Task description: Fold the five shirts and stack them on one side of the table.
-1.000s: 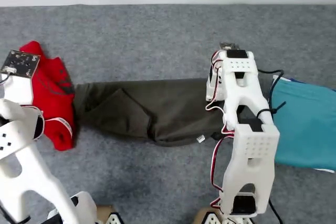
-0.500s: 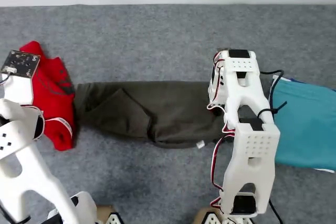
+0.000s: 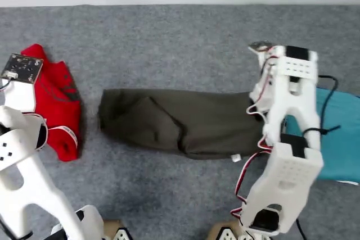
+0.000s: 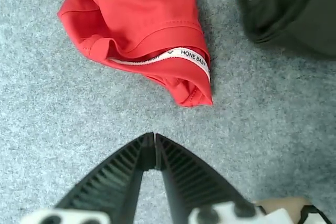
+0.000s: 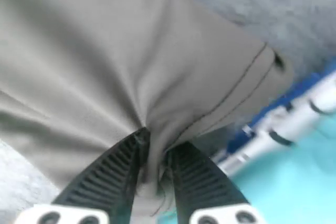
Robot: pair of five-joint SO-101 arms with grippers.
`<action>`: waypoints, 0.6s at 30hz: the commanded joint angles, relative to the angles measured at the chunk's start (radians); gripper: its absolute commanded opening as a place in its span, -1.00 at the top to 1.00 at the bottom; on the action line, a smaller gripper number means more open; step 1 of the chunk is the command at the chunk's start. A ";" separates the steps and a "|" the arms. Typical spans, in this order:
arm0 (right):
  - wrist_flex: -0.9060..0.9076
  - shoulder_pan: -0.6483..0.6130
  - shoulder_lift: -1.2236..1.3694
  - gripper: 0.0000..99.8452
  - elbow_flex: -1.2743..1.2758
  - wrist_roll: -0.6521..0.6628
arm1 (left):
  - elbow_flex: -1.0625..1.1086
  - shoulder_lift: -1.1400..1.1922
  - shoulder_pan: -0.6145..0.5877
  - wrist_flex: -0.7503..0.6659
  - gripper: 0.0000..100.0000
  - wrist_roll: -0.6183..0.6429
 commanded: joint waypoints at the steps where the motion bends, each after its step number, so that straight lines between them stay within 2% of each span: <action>1: 0.054 0.061 -0.088 0.98 -0.114 0.069 | 0.001 -0.026 0.008 0.026 0.96 0.008; 4: 0.142 0.021 -0.094 0.98 -0.180 0.092 | 0.001 -0.026 0.008 0.026 0.96 0.008; 7: 0.147 -0.050 -0.125 0.98 -0.178 0.089 | 0.001 -0.026 0.008 0.026 0.96 0.008; 18: 0.147 -0.452 -0.346 0.98 -0.038 -0.012 | -0.002 -0.026 0.008 0.026 0.96 0.008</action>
